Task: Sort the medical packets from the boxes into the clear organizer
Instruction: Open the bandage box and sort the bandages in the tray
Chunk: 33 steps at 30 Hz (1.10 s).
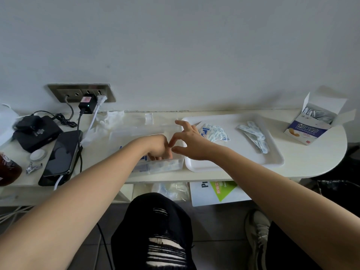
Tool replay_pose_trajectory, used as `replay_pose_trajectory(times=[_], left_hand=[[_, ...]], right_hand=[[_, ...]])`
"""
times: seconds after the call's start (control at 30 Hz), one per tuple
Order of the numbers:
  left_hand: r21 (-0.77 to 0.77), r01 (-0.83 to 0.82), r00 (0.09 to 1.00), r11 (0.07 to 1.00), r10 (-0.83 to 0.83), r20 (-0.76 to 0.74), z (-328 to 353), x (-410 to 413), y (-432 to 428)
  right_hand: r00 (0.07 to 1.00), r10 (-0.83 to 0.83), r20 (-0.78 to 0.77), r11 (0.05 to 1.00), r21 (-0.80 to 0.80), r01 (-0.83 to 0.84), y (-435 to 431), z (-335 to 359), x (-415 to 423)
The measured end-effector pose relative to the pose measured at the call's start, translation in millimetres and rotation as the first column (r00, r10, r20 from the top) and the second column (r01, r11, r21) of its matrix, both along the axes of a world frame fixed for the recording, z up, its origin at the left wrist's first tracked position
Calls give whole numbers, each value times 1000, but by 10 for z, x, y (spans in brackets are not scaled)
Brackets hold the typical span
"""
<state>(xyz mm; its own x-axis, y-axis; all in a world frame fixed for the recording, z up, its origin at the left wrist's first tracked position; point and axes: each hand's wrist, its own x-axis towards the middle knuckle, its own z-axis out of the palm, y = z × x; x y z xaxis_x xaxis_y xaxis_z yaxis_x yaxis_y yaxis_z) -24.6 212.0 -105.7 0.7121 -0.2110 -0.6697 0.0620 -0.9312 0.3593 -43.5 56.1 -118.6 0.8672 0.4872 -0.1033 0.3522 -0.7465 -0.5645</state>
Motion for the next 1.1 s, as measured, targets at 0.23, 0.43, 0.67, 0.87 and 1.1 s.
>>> replay_pose_trajectory(times=[0.23, 0.43, 0.67, 0.87, 1.1], left_hand=[[-24, 1, 1000, 1000, -1, 13, 14, -2, 56], [93, 78, 996, 993, -81, 29, -24, -18, 62], [7, 60, 998, 998, -60, 17, 74, -97, 49], [-193, -165, 760, 967, 249, 600, 209, 33, -84], [-283, 120, 713, 952, 116, 692, 385, 37, -1049]], right_hand=[[1000, -20, -16, 998, 66, 21, -6, 12, -9], [999, -39, -29, 996, 75, 42, -8, 35, -27], [996, -48, -78, 988, 144, 59, -54, 62, -36], [948, -318, -27, 911, 267, 314, -487, 123, 158], [819, -562, 112, 810, -127, 573, -1482, -92, 258]])
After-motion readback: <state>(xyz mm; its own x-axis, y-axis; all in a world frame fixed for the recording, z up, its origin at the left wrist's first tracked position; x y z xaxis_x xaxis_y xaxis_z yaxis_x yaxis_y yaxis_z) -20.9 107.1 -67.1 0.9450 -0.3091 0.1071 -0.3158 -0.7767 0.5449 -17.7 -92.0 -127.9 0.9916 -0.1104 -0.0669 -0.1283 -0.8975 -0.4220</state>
